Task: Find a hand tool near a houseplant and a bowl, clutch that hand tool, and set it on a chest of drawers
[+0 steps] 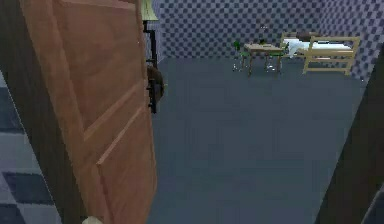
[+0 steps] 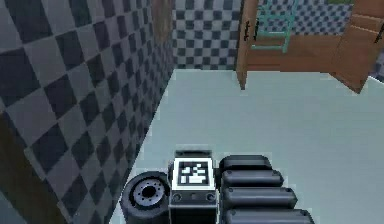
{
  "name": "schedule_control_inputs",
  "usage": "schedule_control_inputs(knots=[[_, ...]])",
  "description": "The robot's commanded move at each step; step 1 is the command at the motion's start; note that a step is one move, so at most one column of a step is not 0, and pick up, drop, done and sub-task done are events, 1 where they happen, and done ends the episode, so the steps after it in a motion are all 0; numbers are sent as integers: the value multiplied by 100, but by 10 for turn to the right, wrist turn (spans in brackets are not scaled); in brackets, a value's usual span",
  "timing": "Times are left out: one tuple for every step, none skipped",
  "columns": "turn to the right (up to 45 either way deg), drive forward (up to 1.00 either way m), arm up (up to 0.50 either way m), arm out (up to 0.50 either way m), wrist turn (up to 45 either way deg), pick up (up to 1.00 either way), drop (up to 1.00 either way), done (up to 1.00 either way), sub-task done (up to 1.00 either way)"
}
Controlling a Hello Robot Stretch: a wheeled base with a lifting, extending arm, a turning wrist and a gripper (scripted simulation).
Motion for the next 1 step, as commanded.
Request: schedule_control_inputs(knots=[[0, 45, 0, 0, 0, 0, 0, 0, 0]])
